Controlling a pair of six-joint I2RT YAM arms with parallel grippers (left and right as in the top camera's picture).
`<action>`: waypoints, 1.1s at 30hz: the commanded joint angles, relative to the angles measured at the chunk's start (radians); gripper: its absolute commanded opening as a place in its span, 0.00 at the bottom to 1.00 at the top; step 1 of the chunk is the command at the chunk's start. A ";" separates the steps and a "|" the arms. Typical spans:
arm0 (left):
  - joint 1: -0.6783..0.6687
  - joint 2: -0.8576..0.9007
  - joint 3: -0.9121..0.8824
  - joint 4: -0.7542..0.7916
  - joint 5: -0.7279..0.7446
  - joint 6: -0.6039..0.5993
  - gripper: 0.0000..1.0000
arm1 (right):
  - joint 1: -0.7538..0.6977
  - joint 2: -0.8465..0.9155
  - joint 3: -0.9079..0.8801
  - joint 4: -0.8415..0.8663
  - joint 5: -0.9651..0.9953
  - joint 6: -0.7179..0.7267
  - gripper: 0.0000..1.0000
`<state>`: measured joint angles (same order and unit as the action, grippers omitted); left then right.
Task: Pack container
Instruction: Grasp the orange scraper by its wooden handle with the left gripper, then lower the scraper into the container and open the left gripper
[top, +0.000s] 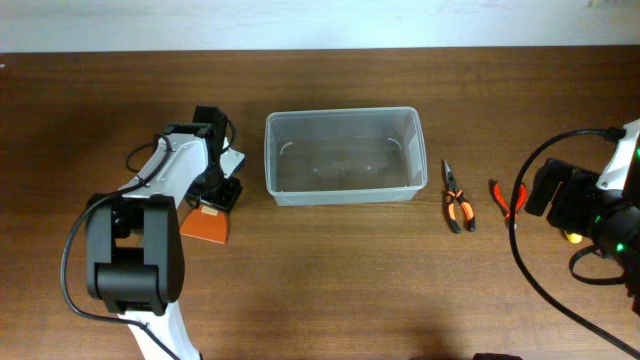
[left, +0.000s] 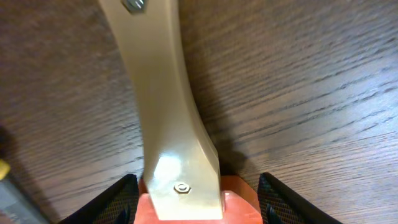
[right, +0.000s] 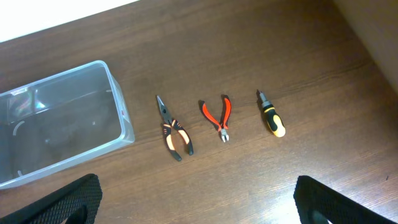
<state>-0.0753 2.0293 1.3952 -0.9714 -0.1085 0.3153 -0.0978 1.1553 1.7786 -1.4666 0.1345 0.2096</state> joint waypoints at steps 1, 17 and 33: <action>0.011 0.020 -0.037 0.016 0.008 0.011 0.63 | -0.009 -0.002 0.006 -0.002 0.016 0.006 0.99; 0.019 0.020 0.009 -0.018 0.007 -0.011 0.02 | -0.009 -0.002 0.006 -0.005 0.016 0.006 0.99; -0.106 -0.010 0.867 -0.361 0.159 0.050 0.02 | -0.009 -0.002 0.006 -0.018 0.008 0.006 0.99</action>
<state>-0.1207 2.0514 2.1719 -1.3357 -0.0555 0.3199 -0.0978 1.1557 1.7786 -1.4834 0.1345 0.2096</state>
